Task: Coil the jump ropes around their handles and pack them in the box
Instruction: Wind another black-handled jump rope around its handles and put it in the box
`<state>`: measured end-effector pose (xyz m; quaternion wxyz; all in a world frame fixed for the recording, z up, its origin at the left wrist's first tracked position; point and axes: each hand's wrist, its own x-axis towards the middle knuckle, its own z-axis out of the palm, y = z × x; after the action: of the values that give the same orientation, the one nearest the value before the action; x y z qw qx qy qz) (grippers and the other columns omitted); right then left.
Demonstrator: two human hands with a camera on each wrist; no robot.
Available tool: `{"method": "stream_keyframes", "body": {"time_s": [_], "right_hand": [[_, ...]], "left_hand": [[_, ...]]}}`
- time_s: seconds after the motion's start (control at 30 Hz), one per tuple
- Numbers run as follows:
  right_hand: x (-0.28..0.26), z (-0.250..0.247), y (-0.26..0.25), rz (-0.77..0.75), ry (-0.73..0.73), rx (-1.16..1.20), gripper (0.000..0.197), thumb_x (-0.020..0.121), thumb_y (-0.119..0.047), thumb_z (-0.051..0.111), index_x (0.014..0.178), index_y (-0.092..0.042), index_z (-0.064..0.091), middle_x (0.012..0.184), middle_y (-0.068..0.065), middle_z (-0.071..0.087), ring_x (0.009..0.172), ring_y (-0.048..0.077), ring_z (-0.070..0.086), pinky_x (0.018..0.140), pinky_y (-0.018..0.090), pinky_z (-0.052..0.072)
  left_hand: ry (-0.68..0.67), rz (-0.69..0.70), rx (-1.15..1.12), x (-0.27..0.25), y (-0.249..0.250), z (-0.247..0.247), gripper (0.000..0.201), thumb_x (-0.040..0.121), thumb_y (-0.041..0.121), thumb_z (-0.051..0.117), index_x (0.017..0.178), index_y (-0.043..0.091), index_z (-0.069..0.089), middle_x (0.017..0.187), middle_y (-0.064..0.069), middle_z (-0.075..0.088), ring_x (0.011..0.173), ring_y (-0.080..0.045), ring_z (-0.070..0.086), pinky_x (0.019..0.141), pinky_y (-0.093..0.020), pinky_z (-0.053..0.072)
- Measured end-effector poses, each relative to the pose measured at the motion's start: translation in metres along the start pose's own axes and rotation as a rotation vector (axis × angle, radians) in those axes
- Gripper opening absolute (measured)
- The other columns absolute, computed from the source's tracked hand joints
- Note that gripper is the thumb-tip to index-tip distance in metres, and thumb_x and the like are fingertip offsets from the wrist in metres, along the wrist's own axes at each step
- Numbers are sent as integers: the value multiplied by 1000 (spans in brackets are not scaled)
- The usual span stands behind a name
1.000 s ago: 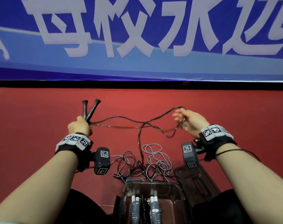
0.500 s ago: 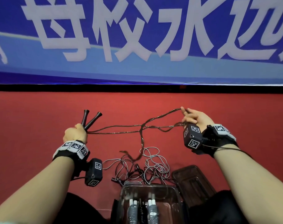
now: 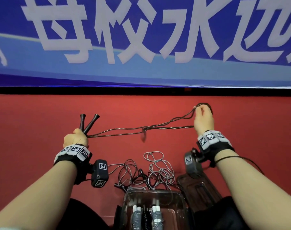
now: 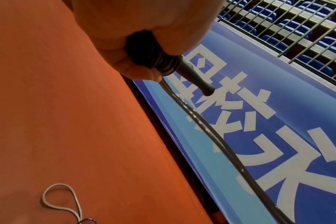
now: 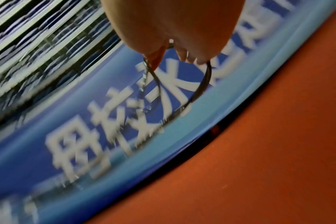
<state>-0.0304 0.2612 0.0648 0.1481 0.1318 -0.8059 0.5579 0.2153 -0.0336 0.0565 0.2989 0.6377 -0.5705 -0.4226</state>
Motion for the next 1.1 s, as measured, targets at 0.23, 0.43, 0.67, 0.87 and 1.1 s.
{"method": "stream_keyframes", "body": {"time_s": [0.23,0.43,0.67,0.87,1.1], "right_hand": [[-18,-9,26,-408,-456,-1126,43,91,-57,40,110,-35,72,162,4,18,147,36,2,121,45,-5],[-15,-20,37,-434,-644,-1488,60,95,-62,32,112,-21,71,139,-2,55,142,28,25,120,48,-2],[-30,3,33,-484,-789,-1332,54,94,-57,43,115,-14,68,125,3,62,128,25,39,110,38,28],[-59,30,-8,-215,-724,-947,38,84,-50,53,83,-16,69,90,5,71,90,26,64,79,29,48],[-87,66,-36,-24,-944,-167,55,84,-41,70,132,-18,56,129,-4,59,120,11,54,106,27,40]], "left_hand": [[117,10,36,16,-5,-13,53,98,32,35,119,-11,58,123,-33,58,113,-45,56,94,-45,42],[161,-23,-16,21,-9,-19,53,99,31,34,122,-11,56,128,-32,56,115,-44,55,94,-44,41],[-82,217,73,-6,5,4,45,96,29,39,100,-5,69,99,-29,68,96,-43,63,86,-42,49],[-275,328,63,-37,18,33,40,90,30,42,66,9,65,64,-15,67,71,-36,68,74,-41,58],[-649,438,86,-73,24,58,37,97,20,40,67,9,59,55,-7,57,40,-20,47,40,-21,41]]}}
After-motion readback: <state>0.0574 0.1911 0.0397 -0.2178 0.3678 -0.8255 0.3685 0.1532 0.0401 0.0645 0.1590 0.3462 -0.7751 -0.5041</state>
